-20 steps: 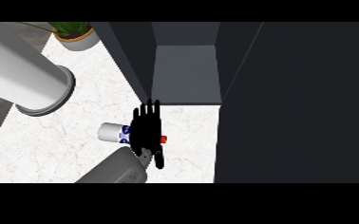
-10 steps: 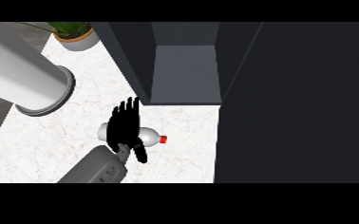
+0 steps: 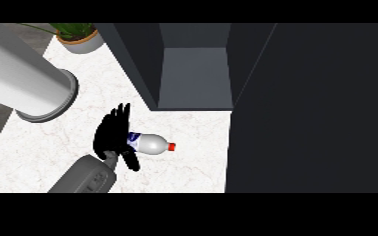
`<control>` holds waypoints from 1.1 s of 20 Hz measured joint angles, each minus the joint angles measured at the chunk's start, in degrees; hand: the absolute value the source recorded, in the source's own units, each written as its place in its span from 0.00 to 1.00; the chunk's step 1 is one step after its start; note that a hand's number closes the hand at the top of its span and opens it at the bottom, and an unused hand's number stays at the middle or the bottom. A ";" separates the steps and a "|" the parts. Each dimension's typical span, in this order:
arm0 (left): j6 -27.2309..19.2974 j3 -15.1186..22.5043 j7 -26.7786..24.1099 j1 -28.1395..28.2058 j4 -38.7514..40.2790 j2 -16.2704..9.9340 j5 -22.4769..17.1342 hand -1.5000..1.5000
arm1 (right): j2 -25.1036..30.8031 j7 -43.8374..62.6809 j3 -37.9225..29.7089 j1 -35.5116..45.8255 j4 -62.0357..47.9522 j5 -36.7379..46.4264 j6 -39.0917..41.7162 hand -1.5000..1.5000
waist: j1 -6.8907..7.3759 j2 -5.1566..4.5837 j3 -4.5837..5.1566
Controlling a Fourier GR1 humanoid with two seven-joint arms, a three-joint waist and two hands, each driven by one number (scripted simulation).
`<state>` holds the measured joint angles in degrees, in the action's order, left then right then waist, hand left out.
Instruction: Pick up the bottled water, place it into the cabinet and close the cabinet
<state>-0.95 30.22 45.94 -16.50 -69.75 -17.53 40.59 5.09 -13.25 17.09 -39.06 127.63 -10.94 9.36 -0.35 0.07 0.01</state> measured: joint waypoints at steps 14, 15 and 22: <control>-0.93 -9.90 -9.52 2.15 6.78 2.99 -1.18 0.00 | 0.00 0.73 -0.11 2.91 -2.01 -0.49 -1.50 0.00 | 0.02 -0.05 0.00; -0.87 -10.85 -10.14 2.13 7.66 3.21 -1.84 0.00 | -0.26 0.26 0.61 2.75 -2.47 0.13 -1.62 0.00 | -0.02 -0.05 0.00; -1.60 -15.16 -15.00 2.73 12.36 4.59 -3.01 0.00 | 0.55 -0.15 1.45 1.91 -2.25 -0.39 -1.73 0.00 | -0.07 -0.05 0.00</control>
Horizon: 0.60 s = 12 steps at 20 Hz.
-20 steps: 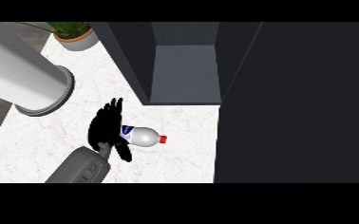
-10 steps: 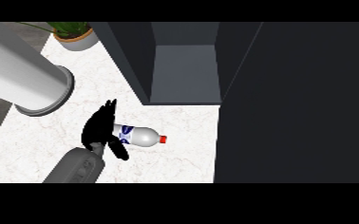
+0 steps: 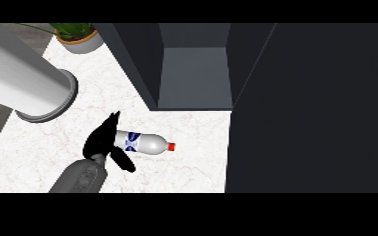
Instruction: Pick up the bottled water, place it into the cabinet and close the cabinet
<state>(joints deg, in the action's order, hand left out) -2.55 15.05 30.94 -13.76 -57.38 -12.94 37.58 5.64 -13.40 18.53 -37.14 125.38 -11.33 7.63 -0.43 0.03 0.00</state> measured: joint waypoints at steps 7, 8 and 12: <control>0.90 -1.68 -1.88 0.25 0.85 1.03 0.36 1.00 | 0.13 -0.57 1.81 -0.52 0.02 1.08 -1.00 0.00 | 0.07 0.32 -0.38; 0.44 -1.83 -1.87 0.18 0.91 1.18 0.76 1.00 | -0.04 -0.63 2.12 -0.42 -0.09 1.44 -1.35 0.00 | 0.11 0.46 -0.57; 1.98 -2.75 -1.81 -0.47 0.01 0.50 0.72 1.00 | 0.19 -0.26 2.03 -0.28 0.04 1.12 -1.74 0.00 | 0.17 0.64 -0.85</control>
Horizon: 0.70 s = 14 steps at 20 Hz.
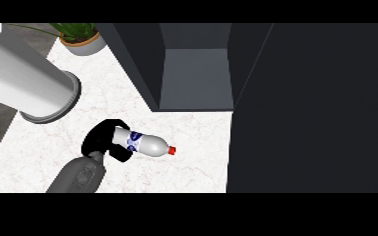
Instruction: Pick up the bottled water, place it into the cabinet and close the cabinet
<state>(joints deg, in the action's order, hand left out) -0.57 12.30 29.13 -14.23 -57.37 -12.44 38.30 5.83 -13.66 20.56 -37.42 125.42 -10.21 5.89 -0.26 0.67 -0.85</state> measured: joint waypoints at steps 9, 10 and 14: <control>-3.90 -6.30 -10.33 2.85 -3.54 5.49 -9.41 1.00 | 0.49 -0.37 -0.99 -0.80 0.12 -1.14 0.06 0.00 | 1.10 -0.07 0.66; -3.93 -7.91 -12.96 2.98 -4.95 6.97 -13.45 1.00 | 0.42 -0.40 -1.10 -0.92 0.06 -1.21 -0.04 0.00 | 1.58 0.03 1.05; -1.65 -14.20 -23.11 3.89 -9.64 10.34 -31.15 1.00 | 0.01 -0.73 -1.34 -1.39 -0.19 -1.49 -0.41 0.00 | 2.80 0.18 1.99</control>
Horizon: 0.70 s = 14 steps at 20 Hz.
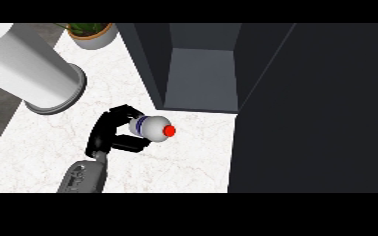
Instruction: Pick up the bottled water, place it into the cabinet and close the cabinet
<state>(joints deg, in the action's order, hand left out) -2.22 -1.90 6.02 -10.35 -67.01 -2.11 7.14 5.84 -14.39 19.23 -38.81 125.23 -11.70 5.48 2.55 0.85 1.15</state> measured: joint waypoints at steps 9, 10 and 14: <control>20.84 -11.14 -21.31 5.90 4.09 0.82 -27.94 1.00 | 0.45 -0.45 0.18 1.15 -1.12 0.59 0.64 0.00 | -1.68 -0.87 -0.72; 23.18 -12.03 -22.14 5.74 5.48 0.24 -29.52 1.00 | 0.54 -1.04 0.57 0.67 -1.22 0.71 0.92 0.00 | -2.01 -0.87 -0.79; 29.32 -13.62 -25.21 4.38 11.19 -0.93 -32.63 1.00 | 0.60 0.45 0.54 2.81 -1.19 0.50 0.45 0.00 | -2.57 -0.89 -0.99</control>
<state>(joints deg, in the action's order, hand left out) 27.10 -15.53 -19.19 -5.97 -55.82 -3.03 -25.49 6.43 -13.95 19.77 -36.00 124.04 -11.20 5.93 -0.02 -0.05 0.15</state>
